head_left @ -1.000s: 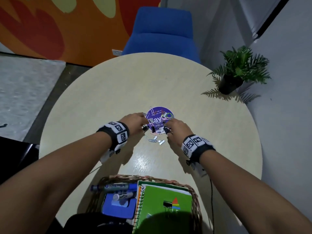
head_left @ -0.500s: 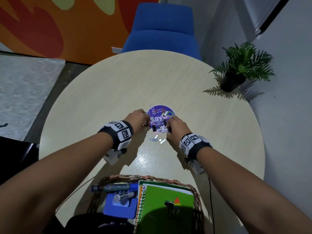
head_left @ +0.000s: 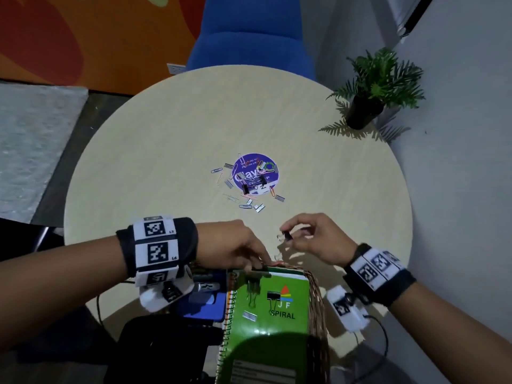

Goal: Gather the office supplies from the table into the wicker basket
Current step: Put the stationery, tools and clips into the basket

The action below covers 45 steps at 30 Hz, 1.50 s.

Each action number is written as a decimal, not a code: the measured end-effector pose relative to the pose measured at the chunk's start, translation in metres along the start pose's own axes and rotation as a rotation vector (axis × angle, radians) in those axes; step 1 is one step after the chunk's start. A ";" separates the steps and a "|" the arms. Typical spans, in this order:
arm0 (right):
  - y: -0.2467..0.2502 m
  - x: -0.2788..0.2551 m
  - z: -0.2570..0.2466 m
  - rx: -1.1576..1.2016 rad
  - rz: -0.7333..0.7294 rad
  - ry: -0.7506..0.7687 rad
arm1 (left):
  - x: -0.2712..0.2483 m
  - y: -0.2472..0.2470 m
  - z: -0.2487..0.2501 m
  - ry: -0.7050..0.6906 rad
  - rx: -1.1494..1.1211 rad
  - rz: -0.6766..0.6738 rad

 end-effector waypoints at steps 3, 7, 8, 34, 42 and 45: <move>-0.011 -0.028 -0.003 -0.108 -0.083 0.053 | 0.005 -0.005 -0.016 0.060 -0.005 0.050; -0.021 -0.047 -0.007 -0.420 -0.293 0.118 | 0.007 0.000 -0.045 0.166 -0.032 0.256; -0.023 -0.049 -0.007 -0.503 -0.354 0.131 | 0.006 0.001 -0.051 0.192 -0.043 0.295; -0.002 0.129 0.030 -0.876 0.248 -0.115 | 0.113 0.035 -0.126 0.472 0.280 0.461; 0.001 0.119 0.030 -0.832 0.209 -0.161 | 0.102 0.049 -0.126 0.566 0.289 0.391; 0.008 0.114 0.026 -0.753 0.227 -0.178 | 0.092 0.058 -0.119 0.540 0.213 0.464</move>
Point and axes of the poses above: each hand's wrist, its own x-axis towards the middle knuckle, its own y-axis out of the back of the hand, z = x × y, the point moved 1 cm from there along x, towards the middle knuckle, and after that the axes turned 3 degrees about x, right-handed, at the moved point
